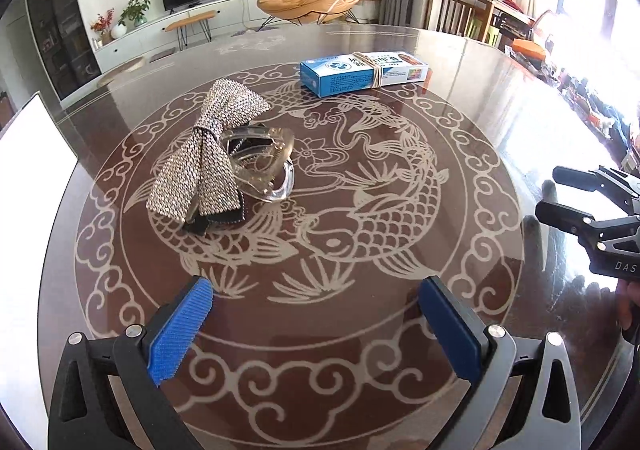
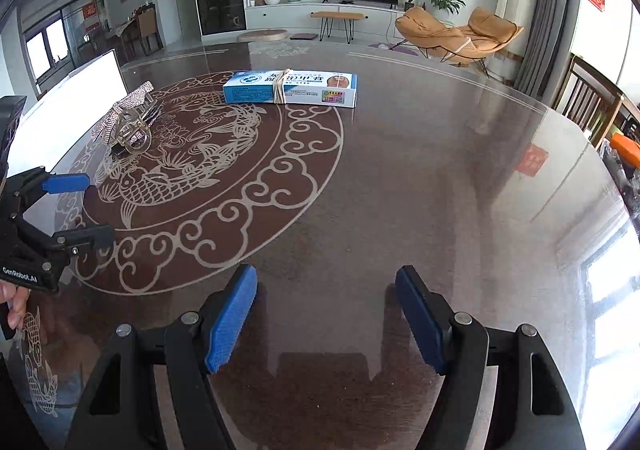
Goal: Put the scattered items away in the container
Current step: 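Lower the left gripper onto the rhinestone bow hair clip and grasp it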
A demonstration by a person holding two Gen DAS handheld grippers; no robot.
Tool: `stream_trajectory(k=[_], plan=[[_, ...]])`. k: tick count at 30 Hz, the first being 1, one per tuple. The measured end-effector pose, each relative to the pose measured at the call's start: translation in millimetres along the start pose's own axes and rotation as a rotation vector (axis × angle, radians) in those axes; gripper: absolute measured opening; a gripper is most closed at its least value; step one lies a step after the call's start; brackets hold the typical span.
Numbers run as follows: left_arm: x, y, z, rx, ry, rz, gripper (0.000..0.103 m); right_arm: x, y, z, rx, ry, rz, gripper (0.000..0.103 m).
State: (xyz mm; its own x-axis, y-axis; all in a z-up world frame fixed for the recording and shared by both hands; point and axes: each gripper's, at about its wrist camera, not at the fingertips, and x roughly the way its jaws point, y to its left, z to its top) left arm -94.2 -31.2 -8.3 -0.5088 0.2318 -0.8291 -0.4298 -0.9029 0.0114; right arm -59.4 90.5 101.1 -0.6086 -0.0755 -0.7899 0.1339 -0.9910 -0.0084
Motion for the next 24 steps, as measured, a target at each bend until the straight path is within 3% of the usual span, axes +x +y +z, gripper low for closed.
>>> stream_trajectory(k=[4, 6, 11, 20, 21, 23, 24], plan=[[11.0, 17.1, 21.3, 0.05, -0.022, -0.009, 0.103, 2.1, 2.0, 0.0, 0.009, 0.004, -0.004, 0.074], [19.0, 24.6, 32.7, 0.045, -0.014, -0.047, 0.103, 2.9, 2.6, -0.5, 0.01, 0.004, -0.004, 0.074], [33.8, 26.4, 55.2, 0.044, -0.016, -0.041, 0.103, 3.0, 2.7, -0.6, 0.009, 0.004, -0.005, 0.074], [40.5, 25.4, 59.7, 0.046, -0.016, -0.037, 0.103, 2.8, 2.6, -0.7, 0.009, 0.004, -0.005, 0.074], [39.1, 27.5, 58.9, 0.035, -0.027, -0.026, 0.1, 3.0, 2.7, -0.6, 0.009, 0.004, -0.005, 0.074], [31.8, 33.5, 57.8, -0.02, -0.072, 0.012, 0.06, 2.8, 2.6, -0.8, 0.009, 0.004, -0.005, 0.074], [30.9, 36.4, 57.0, -0.057, -0.073, 0.039, 0.053, 2.9, 2.7, -0.5, 0.009, 0.004, -0.005, 0.074]])
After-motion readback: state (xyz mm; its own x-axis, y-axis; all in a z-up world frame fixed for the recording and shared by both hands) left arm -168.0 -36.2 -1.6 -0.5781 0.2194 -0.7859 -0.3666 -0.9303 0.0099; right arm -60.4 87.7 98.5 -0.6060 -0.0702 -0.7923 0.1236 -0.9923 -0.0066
